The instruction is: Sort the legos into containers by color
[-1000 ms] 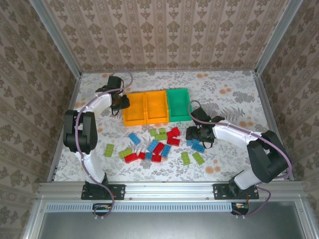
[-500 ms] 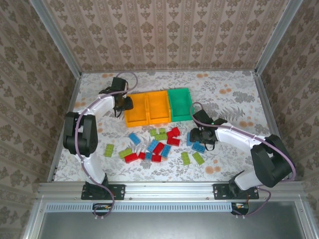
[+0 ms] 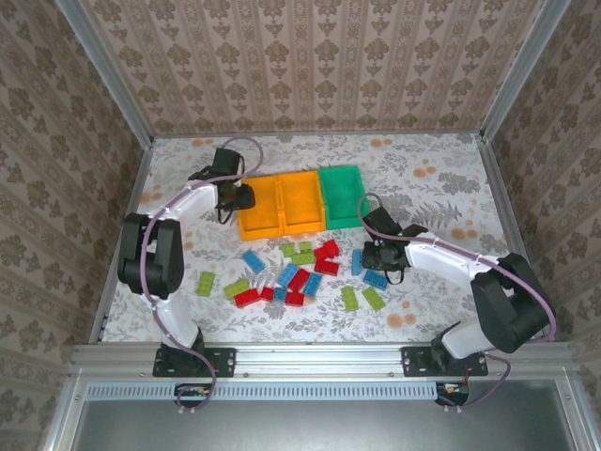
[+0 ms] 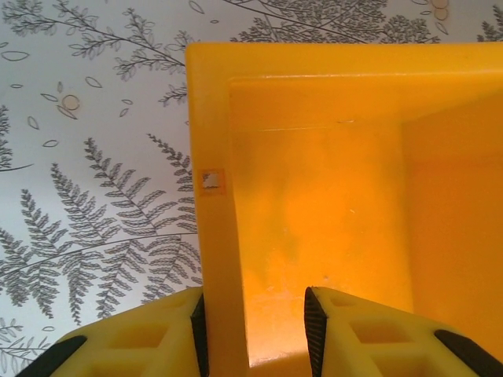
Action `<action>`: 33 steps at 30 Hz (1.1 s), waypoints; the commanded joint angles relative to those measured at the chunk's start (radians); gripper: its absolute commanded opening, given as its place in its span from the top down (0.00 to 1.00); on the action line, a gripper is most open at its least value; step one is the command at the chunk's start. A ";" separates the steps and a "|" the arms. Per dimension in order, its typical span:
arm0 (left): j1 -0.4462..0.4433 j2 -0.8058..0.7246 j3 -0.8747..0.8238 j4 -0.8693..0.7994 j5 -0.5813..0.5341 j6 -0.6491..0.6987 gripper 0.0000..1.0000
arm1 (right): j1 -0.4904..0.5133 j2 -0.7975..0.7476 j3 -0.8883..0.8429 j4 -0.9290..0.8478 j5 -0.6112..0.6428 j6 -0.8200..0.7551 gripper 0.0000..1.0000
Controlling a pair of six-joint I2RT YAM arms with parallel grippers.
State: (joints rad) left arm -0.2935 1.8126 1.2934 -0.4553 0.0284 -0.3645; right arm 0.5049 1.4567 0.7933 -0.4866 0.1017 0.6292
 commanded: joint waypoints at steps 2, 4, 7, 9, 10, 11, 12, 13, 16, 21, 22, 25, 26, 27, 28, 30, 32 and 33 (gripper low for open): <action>-0.013 -0.032 -0.012 0.026 0.032 0.018 0.61 | 0.006 0.015 -0.018 -0.013 0.018 0.008 0.66; -0.013 -0.038 -0.017 0.030 0.030 0.019 0.61 | 0.006 0.004 -0.014 -0.021 0.022 0.007 0.68; -0.013 -0.053 -0.026 0.036 0.019 0.021 0.60 | 0.006 -0.020 0.000 -0.037 0.034 0.005 0.69; -0.013 -0.065 -0.032 0.036 0.008 0.025 0.58 | 0.006 -0.039 0.020 -0.045 0.043 0.001 0.69; -0.013 -0.069 -0.035 0.035 0.004 0.026 0.57 | 0.006 -0.047 0.029 -0.046 0.046 0.000 0.69; -0.013 -0.075 -0.039 0.036 0.000 0.027 0.56 | 0.006 -0.058 0.043 -0.073 0.049 -0.002 0.69; -0.013 -0.079 -0.042 0.036 -0.002 0.029 0.54 | 0.006 -0.060 0.055 -0.078 0.049 -0.005 0.69; -0.013 -0.083 -0.046 0.035 -0.005 0.033 0.53 | 0.006 -0.088 0.070 -0.078 0.051 -0.010 0.69; -0.013 -0.087 -0.054 0.038 -0.006 0.043 0.50 | 0.005 -0.116 0.125 -0.067 0.053 -0.032 0.69; -0.019 -0.095 -0.068 0.039 -0.008 0.050 0.38 | 0.003 -0.080 0.216 -0.004 0.046 -0.088 0.69; -0.021 -0.101 -0.073 0.041 -0.014 0.048 0.35 | 0.003 -0.049 0.238 0.008 0.046 -0.103 0.69; -0.025 -0.129 -0.093 0.052 -0.026 0.047 0.27 | 0.000 0.048 0.308 0.042 0.053 -0.146 0.69; -0.027 -0.138 -0.098 0.049 -0.028 0.048 0.25 | -0.002 0.085 0.336 0.050 0.058 -0.160 0.68; -0.027 -0.148 -0.102 0.045 -0.032 0.048 0.24 | -0.004 0.115 0.361 0.056 0.059 -0.173 0.68; -0.030 -0.158 -0.109 0.041 -0.039 0.052 0.21 | -0.005 0.153 0.390 0.064 0.063 -0.187 0.68; -0.037 -0.181 -0.129 0.037 -0.054 0.062 0.20 | -0.010 0.220 0.445 0.069 0.069 -0.211 0.68; -0.045 -0.211 -0.162 0.040 -0.082 0.075 0.18 | -0.019 0.297 0.509 0.058 0.080 -0.221 0.69; -0.049 -0.226 -0.179 0.046 -0.090 0.082 0.18 | -0.023 0.327 0.534 0.052 0.085 -0.223 0.69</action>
State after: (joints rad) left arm -0.3298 1.6375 1.1530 -0.4084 -0.0162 -0.3138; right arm 0.4953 1.7256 1.2572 -0.4358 0.1471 0.4534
